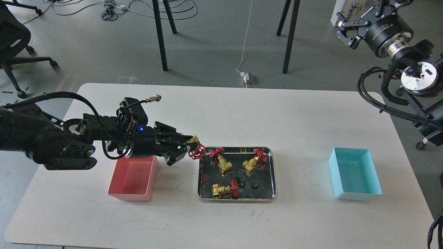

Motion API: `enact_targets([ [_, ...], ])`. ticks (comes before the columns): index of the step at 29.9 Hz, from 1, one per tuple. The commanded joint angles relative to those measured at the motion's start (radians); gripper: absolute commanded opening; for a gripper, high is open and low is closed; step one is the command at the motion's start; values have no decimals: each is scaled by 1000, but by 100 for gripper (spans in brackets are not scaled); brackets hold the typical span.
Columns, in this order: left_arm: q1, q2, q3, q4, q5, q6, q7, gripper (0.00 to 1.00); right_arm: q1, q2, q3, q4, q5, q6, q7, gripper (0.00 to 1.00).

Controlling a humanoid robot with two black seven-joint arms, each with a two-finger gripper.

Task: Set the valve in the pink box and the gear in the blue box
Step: 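Carry the valve to the pink box and release it inside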

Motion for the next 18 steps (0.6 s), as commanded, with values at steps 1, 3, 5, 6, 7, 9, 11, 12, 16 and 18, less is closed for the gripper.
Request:
enact_targets([
  [1, -6, 195, -55, -66, 117, 0, 0, 13, 10, 3, 24, 0, 0, -52, 0, 100],
  [3, 6, 270, -65, -74, 174, 0, 0, 13, 33, 3, 32, -2, 0, -133, -5, 100],
  [5, 20, 320, -65, -74, 212, 0, 0, 13, 60, 3, 32, -3, 0, -206, -6, 100],
  [6, 32, 338, -65, -74, 223, 0, 0, 13, 70, 4, 33, -5, 0, -230, -6, 100],
  [7, 49, 359, -67, -74, 229, 0, 0, 13, 76, 4, 33, -5, 0, -247, -6, 100],
  [9, 82, 384, -75, -69, 231, 0, 0, 13, 84, 7, 33, -5, 0, -258, -6, 100],
  [11, 115, 389, -79, -61, 232, 0, 0, 13, 85, 13, 33, -5, 0, -263, -9, 100],
  [12, 130, 387, -82, -58, 232, 0, 0, 13, 85, 14, 33, -5, 0, -264, -9, 100],
  [16, 173, 381, -96, -29, 232, 0, 0, 13, 93, 14, 32, -3, 0, -266, -9, 100],
  [18, 197, 377, -116, -15, 231, 0, 0, 13, 94, 12, 32, -5, 0, -264, -11, 100],
])
